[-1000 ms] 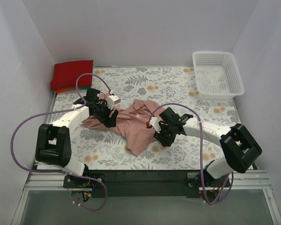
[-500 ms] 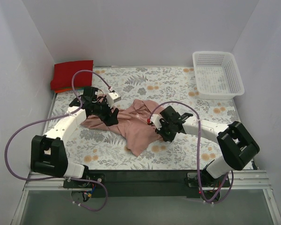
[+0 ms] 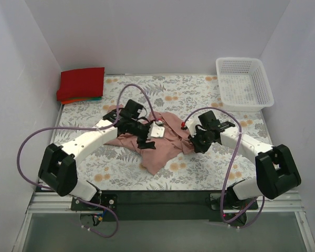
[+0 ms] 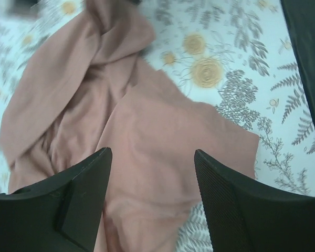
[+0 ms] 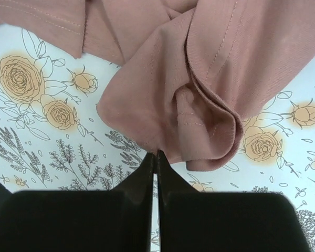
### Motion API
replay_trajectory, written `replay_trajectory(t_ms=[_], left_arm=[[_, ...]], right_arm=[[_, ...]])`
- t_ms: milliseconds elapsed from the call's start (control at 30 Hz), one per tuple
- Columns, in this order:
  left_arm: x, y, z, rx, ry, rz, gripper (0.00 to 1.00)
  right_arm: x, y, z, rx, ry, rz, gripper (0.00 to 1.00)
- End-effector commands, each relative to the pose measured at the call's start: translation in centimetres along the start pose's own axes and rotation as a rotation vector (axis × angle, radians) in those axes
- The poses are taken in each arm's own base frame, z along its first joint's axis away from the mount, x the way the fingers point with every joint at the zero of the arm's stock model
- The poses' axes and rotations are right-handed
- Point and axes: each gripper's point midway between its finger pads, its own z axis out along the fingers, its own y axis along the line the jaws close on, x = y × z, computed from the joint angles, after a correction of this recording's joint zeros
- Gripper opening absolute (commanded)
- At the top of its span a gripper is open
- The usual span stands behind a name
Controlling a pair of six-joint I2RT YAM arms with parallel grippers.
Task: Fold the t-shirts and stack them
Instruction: Flatten the tshirt out
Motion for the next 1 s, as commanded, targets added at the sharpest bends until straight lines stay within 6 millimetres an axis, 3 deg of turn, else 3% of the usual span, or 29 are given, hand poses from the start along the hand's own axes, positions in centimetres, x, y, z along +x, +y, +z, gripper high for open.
replay_trajectory(t_ms=[0, 133, 233, 467, 967], left_arm=[[-1.1, -1.4, 3.7, 0.129, 0.004, 0.333, 0.62], [-0.9, -3.4, 7.6, 0.265, 0.043, 0.451, 0.56], [-2.2, -3.3, 9.3, 0.296, 0.025, 0.476, 0.54], [-1.4, -2.7, 13.2, 0.351, 0.039, 0.501, 0.53], [2.6, -2.6, 16.1, 0.430, 0.125, 0.418, 0.47]], right_arm=[[0.2, 0.2, 0.0, -0.039, 0.004, 0.015, 0.01], [1.1, -0.8, -0.1, -0.024, 0.028, 0.066, 0.01], [1.8, -1.3, -0.3, -0.016, 0.036, 0.095, 0.01], [1.7, -1.6, -0.8, -0.007, 0.014, 0.102, 0.01], [1.6, -1.8, -1.4, 0.003, -0.010, 0.108, 0.01]])
